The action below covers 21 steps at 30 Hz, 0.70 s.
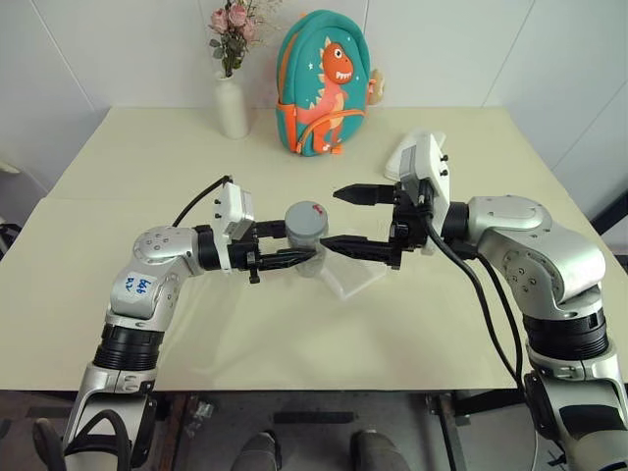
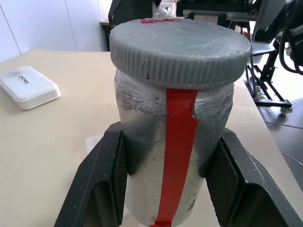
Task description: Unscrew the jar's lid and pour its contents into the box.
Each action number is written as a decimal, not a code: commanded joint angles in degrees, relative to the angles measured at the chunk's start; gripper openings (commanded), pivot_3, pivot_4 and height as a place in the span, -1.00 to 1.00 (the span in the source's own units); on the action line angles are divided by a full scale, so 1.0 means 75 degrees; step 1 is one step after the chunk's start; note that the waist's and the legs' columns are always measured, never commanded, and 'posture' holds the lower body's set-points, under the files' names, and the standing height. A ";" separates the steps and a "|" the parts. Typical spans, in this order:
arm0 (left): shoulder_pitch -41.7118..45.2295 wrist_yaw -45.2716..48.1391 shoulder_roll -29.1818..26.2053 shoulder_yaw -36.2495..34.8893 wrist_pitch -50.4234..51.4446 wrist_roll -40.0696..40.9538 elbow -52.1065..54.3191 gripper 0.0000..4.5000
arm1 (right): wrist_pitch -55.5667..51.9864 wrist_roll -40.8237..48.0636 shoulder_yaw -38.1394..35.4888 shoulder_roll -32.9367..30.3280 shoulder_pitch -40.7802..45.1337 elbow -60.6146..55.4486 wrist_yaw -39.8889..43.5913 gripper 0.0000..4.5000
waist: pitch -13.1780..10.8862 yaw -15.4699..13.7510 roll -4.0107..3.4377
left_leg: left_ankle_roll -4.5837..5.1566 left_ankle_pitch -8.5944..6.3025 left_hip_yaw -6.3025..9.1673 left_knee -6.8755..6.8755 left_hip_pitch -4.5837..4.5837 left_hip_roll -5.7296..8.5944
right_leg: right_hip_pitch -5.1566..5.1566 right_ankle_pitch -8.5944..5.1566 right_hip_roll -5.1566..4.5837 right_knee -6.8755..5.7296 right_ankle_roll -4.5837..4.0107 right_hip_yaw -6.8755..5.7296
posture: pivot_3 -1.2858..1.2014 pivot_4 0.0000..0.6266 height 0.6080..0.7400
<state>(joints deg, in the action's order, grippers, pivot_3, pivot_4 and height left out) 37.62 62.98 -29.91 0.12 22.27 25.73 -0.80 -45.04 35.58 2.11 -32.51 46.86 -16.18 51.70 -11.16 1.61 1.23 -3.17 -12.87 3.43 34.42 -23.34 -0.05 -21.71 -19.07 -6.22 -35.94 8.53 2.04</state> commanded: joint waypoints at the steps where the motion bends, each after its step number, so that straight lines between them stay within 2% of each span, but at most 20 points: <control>1: 0.0211 0.0103 -0.0069 -0.0034 0.0152 0.0213 0.0122 -0.17 | 0.0047 0.0212 -0.0151 0.0199 0.0206 -0.0266 -0.0196 0.98 | 0.0000 -0.0004 0.0000 | 0.0000 0.0000 0.0000 0.0001 0.0000 0.0000 | 0.0000 0.0000 0.0000 0.0000 0.0000 0.0000 | 0.03 -0.52 1.00; 13: 0.0352 0.0366 -0.0256 0.0092 0.0449 0.0120 0.0166 -0.17 | 0.0557 -0.0283 0.0590 0.1477 0.0637 0.0425 -0.0503 0.98 | -0.0001 0.0009 -0.0002 | 0.0000 0.0000 0.0001 -0.0001 -0.0001 0.0000 | -0.0002 0.0000 0.0000 -0.0002 0.0000 0.0000 | 0.03 -0.52 1.00; 21: 0.0347 0.0305 -0.0252 0.0075 0.0392 0.0103 0.0197 -0.17 | 0.0856 -0.0849 0.0939 0.1781 0.0716 0.1001 -0.0604 0.98 | -0.0002 0.0001 -0.0003 | -0.0001 0.0000 0.0001 0.0000 -0.0001 0.0000 | -0.0002 0.0000 0.0000 -0.0004 0.0000 0.0000 | 0.03 -0.52 1.00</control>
<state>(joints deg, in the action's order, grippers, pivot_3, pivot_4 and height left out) 39.13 65.41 -31.48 1.17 25.84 25.96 -0.84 -40.14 30.03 9.44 -19.51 50.79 -8.45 47.54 -11.17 1.62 1.21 -3.17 -12.86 3.44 34.42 -23.35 -0.05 -21.73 -19.07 -6.22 -35.97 8.52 2.04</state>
